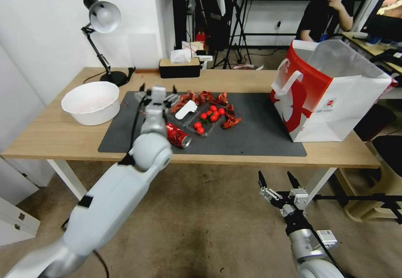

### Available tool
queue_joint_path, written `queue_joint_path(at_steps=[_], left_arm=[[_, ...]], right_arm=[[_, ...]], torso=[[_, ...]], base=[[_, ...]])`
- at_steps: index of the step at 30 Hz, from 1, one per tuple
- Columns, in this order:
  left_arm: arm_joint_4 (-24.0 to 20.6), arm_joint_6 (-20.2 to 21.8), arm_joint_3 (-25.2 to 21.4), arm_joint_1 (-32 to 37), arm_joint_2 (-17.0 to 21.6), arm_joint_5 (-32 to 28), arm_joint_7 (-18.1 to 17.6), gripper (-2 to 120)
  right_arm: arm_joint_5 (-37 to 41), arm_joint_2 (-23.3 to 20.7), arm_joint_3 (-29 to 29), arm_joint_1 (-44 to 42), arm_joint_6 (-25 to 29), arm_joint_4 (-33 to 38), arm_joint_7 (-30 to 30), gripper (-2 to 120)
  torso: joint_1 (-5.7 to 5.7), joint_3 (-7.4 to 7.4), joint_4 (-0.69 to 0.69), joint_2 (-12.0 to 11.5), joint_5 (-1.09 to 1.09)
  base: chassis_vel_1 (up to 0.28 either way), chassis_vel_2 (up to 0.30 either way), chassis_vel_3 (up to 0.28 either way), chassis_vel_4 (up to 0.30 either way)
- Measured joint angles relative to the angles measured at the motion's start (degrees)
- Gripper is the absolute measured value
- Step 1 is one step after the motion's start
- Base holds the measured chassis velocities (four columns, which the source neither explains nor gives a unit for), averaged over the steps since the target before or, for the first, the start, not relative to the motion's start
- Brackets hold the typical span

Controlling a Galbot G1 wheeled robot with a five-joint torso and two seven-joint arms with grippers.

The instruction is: Pick up the trash from the table and place it into the takeout bag.

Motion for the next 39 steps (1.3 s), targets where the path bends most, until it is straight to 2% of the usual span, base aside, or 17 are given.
queue_joint_path(at_steps=[16, 20, 25, 36, 39], left_arm=[[-4.2, -2.5, -6.9, 10.1, 1.2, 2.3, 1.6, 100], [-6.8, -3.5, -10.2, 16.7, 1.4, 3.8, 1.6, 100], [-8.4, -3.9, -11.8, 21.5, 1.4, 4.4, 2.6, 100], [-12.3, -8.2, -17.1, 32.7, 0.2, 7.3, 4.0, 100], [-14.5, -10.7, -19.0, 37.6, -1.0, 7.5, 6.7, 100]], right_arm=[[-0.1, -0.4, 0.1, -0.5, 0.1, 1.3, -0.1, 100], [-0.8, -0.8, 0.7, -1.3, 0.5, 2.5, 0.2, 100], [-1.2, -1.1, 1.0, -1.6, 0.5, 3.1, 0.3, 100], [-1.1, -2.0, 2.1, -2.7, 0.7, 3.6, 0.5, 100], [-1.0, -1.9, 2.1, -2.8, 0.8, 3.3, 0.5, 100]], torso=[[-0.01, 0.0, 0.01, 0.0, 0.02], [0.0, 0.0, 0.0, 0.0, 0.01], [0.0, 0.0, 0.0, 0.0, 0.01], [0.0, 0.0, 0.0, 0.0, 0.01], [0.0, 0.0, -0.01, 0.0, 0.02]], base=[[0.0, 0.0, 0.0, 0.0], [0.0, 0.0, 0.0, 0.0], [0.0, 0.0, 0.0, 0.0], [0.0, 0.0, 0.0, 0.0], [0.0, 0.0, 0.0, 0.0]])
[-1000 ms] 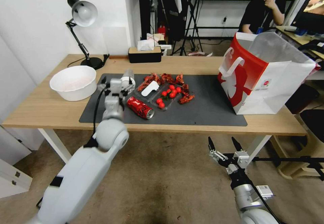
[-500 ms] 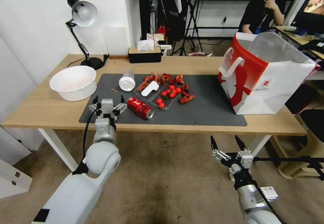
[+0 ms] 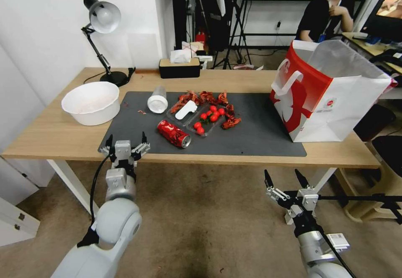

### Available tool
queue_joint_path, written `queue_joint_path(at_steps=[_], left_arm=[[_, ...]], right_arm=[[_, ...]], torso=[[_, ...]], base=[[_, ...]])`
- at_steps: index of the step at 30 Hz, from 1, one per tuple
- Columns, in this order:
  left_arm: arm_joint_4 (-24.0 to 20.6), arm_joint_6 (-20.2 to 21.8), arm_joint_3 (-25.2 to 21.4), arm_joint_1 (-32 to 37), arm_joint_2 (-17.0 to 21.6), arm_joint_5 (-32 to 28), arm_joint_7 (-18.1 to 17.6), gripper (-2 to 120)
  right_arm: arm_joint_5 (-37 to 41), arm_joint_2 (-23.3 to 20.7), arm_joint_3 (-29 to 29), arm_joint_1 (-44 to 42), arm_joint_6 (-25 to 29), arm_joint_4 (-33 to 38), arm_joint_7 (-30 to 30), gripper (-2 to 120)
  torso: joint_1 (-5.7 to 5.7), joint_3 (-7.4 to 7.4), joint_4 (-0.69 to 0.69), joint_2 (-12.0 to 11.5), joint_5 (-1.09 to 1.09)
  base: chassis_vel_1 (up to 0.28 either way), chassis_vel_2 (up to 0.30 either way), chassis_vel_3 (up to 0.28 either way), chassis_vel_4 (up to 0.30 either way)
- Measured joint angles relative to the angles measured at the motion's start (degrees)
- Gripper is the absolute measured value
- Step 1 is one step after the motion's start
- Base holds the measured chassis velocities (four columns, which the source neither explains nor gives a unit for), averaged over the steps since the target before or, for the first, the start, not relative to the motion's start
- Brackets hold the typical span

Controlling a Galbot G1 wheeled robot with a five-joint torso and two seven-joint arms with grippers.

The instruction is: Pick up the trash from the table and place it into the takeout bag.

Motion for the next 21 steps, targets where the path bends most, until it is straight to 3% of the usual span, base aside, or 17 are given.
queue_joint_path(at_steps=[7, 19, 21], left_arm=[[-0.6, -4.4, -2.4, 4.5, -0.4, -2.5, 5.9, 100], [-1.5, -4.6, -1.6, 3.7, -0.7, -6.4, 7.3, 100], [-2.5, -3.7, 0.2, 1.0, -0.4, -10.8, 7.2, 100]], right_arm=[[0.0, 0.0, -0.1, 0.1, 0.0, -0.1, 0.0, 100], [0.0, 0.4, -0.2, 0.1, 0.0, -0.2, 0.0, 100], [0.0, 0.4, -0.2, 0.1, 0.0, -0.2, 0.0, 100]], torso=[[0.0, 0.0, 0.0, 0.0, 0.0], [0.0, 0.0, 0.01, 0.0, 0.0], [0.01, 0.0, 0.0, 0.0, 0.0]], base=[[0.0, 0.0, 0.0, 0.0], [0.0, 0.0, 0.0, 0.0], [0.0, 0.0, 0.0, 0.0]])
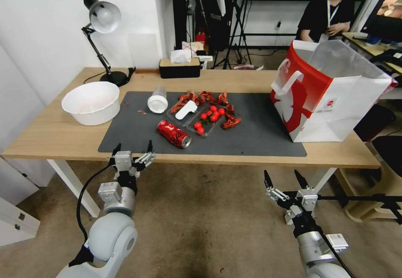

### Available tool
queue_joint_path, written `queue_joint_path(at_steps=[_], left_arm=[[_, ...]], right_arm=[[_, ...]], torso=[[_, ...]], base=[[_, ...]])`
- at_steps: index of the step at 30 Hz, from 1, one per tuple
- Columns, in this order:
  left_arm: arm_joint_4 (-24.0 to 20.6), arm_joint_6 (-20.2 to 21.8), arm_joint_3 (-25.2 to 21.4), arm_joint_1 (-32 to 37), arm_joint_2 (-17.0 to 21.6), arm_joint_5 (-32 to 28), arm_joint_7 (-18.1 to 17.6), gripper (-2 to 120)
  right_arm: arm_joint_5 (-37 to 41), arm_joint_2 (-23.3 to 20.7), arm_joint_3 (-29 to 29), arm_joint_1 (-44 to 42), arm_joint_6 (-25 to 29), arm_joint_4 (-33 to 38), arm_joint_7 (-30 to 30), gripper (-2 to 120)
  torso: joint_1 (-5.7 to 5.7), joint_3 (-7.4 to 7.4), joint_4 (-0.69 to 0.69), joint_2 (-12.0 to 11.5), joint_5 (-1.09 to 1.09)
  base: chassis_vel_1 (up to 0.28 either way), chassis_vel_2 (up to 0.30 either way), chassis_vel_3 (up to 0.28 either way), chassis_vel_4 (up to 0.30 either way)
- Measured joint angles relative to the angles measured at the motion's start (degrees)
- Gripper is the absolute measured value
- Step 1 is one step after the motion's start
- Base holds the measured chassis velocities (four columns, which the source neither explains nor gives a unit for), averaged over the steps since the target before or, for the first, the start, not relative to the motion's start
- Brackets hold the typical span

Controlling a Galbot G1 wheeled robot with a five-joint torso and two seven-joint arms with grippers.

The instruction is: Pick up the trash from the table and place it into the takeout bag.

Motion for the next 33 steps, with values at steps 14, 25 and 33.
queue_joint_path(at_steps=[14, 25, 33], left_arm=[[-1.8, 8.4, 4.9, -10.2, 0.7, -18.9, -2.0, 100], [-1.2, 14.4, 7.5, -14.2, 1.1, -23.3, -8.8, 100], [0.2, 16.1, 8.7, -16.5, 1.0, -26.5, -11.5, 100]], right_arm=[[-0.3, 0.3, 0.1, -0.2, 0.0, 0.2, 0.0, 100], [-0.8, 0.6, 0.2, -0.3, 0.0, 0.3, 0.0, 100], [-1.2, 1.0, 0.2, -0.4, 0.0, 0.4, 0.0, 100]], torso=[[0.0, 0.0, 0.0, 0.0, 0.0], [0.0, 0.0, 0.0, 0.0, 0.0], [0.0, 0.0, 0.0, 0.0, 0.0]], base=[[0.0, 0.0, 0.0, 0.0], [0.0, 0.0, 0.0, 0.0], [0.0, 0.0, 0.0, 0.0]])
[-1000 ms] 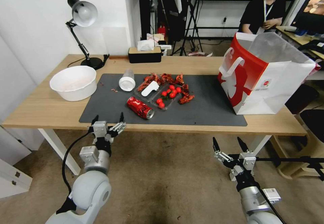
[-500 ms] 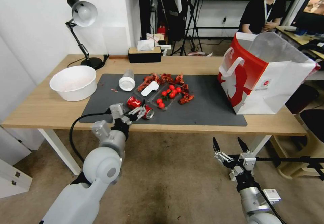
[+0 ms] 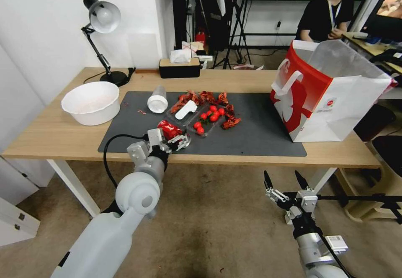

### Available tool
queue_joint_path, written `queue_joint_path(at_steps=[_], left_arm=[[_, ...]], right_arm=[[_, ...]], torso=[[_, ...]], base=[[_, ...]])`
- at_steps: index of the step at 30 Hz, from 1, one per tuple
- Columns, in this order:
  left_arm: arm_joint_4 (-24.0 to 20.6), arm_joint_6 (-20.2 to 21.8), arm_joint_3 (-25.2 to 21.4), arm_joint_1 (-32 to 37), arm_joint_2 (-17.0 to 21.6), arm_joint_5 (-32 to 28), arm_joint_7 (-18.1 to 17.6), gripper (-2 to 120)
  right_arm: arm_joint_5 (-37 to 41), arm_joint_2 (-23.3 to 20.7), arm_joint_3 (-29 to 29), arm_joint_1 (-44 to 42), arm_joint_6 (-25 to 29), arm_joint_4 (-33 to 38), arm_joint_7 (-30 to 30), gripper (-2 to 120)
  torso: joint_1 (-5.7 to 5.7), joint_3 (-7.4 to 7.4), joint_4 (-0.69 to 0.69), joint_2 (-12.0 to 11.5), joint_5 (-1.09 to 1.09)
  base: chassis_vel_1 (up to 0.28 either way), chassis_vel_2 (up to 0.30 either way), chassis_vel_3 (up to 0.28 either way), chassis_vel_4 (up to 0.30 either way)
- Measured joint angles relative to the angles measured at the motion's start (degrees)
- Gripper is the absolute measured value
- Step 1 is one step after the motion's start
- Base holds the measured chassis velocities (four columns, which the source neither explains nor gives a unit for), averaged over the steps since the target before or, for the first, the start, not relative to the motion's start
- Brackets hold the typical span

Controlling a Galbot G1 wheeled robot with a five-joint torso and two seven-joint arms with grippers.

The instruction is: Pick up the trash from the table and place it into the takeout bag.

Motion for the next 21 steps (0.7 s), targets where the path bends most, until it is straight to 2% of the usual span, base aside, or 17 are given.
queue_joint_path(at_steps=[10, 18, 21], left_arm=[[1.8, 1.0, 1.6, -1.4, -0.3, -0.8, -0.9, 100], [3.5, 1.9, 3.1, -3.4, -1.1, -1.2, -2.7, 100], [4.5, 3.0, 4.1, -5.1, -1.4, -2.5, -4.7, 100]], right_arm=[[-0.3, 0.2, 0.1, -0.2, 0.0, 0.2, 0.0, 100], [-0.4, 0.3, 0.6, -0.6, 0.1, 0.3, 0.0, 100], [-0.7, 0.3, 0.8, -0.8, 0.2, 0.4, 0.1, 100]], torso=[[0.0, 0.0, 0.0, 0.0, 0.0], [0.0, 0.0, 0.0, 0.0, 0.0], [0.0, 0.0, 0.0, 0.0, 0.0]], base=[[0.0, 0.0, 0.0, 0.0], [0.0, 0.0, 0.0, 0.0], [0.0, 0.0, 0.0, 0.0]])
